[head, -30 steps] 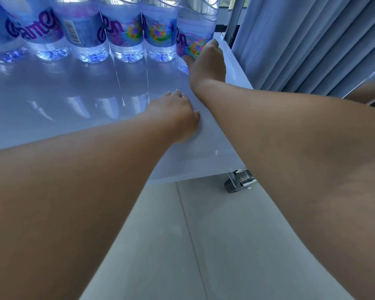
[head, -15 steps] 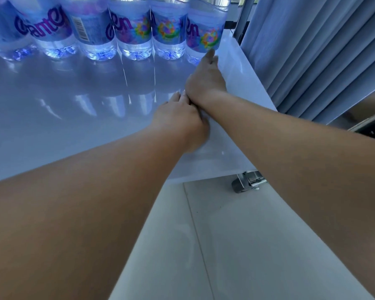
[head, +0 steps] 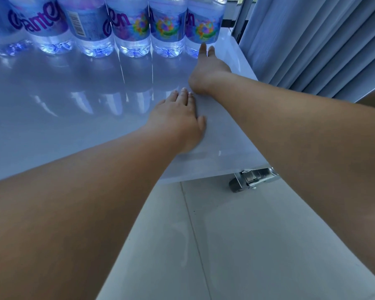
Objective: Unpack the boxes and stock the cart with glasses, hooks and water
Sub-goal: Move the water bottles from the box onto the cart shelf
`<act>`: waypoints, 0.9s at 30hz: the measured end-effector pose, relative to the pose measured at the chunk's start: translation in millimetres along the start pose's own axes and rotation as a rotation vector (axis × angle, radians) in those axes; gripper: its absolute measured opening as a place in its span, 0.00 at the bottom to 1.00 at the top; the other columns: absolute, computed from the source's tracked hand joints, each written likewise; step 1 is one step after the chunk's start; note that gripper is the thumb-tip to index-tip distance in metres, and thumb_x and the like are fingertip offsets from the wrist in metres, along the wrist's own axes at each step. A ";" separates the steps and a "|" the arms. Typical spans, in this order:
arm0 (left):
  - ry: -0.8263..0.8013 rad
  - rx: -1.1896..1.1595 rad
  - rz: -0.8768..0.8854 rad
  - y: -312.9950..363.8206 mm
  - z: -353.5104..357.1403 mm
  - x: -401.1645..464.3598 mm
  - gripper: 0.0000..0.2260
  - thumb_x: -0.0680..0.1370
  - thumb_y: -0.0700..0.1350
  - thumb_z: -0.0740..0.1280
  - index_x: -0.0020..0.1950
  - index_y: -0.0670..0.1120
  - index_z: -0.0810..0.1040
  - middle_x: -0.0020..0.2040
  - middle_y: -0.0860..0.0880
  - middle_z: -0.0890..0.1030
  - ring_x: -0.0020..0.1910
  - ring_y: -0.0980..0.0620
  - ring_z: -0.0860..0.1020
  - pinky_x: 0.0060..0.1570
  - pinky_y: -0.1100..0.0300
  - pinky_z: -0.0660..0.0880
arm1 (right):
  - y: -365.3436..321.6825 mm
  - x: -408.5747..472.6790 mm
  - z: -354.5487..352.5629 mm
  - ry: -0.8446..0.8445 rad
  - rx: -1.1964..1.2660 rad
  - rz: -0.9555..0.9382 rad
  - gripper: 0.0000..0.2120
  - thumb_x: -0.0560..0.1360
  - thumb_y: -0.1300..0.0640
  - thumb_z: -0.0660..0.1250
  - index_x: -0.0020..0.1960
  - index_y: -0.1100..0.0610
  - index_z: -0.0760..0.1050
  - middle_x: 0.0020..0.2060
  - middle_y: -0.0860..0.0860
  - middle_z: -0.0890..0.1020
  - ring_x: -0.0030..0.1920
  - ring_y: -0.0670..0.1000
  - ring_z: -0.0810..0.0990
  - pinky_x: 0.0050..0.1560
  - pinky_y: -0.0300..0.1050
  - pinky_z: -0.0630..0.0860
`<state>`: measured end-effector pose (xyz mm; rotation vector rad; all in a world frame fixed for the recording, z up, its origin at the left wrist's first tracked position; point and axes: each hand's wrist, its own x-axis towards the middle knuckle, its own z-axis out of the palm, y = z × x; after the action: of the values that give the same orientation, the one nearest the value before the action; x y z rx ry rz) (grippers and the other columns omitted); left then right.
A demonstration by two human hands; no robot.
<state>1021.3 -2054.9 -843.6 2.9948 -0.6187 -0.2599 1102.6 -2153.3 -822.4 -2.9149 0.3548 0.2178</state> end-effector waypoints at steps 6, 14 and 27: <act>-0.052 -0.026 0.065 -8.6 -11.3 -3.6 0.29 0.82 0.55 0.49 0.78 0.42 0.46 0.78 0.46 0.48 0.77 0.48 0.48 0.73 0.56 0.49 | 0.3 -22.5 -1.9 -0.032 0.031 -0.111 0.30 0.78 0.60 0.55 0.77 0.58 0.46 0.77 0.53 0.50 0.72 0.56 0.62 0.67 0.47 0.62; -0.004 -0.015 -0.086 -60.8 -42.2 -109.6 0.17 0.81 0.50 0.53 0.64 0.40 0.67 0.66 0.43 0.69 0.67 0.45 0.65 0.59 0.52 0.63 | -45.4 -145.8 -0.5 -0.029 -0.038 -0.487 0.19 0.75 0.60 0.58 0.66 0.60 0.68 0.63 0.57 0.73 0.64 0.58 0.70 0.58 0.48 0.70; -0.086 -0.238 -0.607 -172.5 -246.9 -405.5 0.17 0.81 0.51 0.51 0.65 0.44 0.68 0.66 0.47 0.70 0.65 0.47 0.68 0.57 0.54 0.65 | -265.1 -372.4 -162.8 -0.349 -0.207 -0.803 0.19 0.77 0.59 0.57 0.68 0.58 0.65 0.63 0.54 0.71 0.63 0.56 0.67 0.56 0.47 0.66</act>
<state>765.6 -1726.0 -558.0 2.8586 0.3181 -0.4560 831.2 -1852.8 -554.9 -2.8551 -0.9139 0.6321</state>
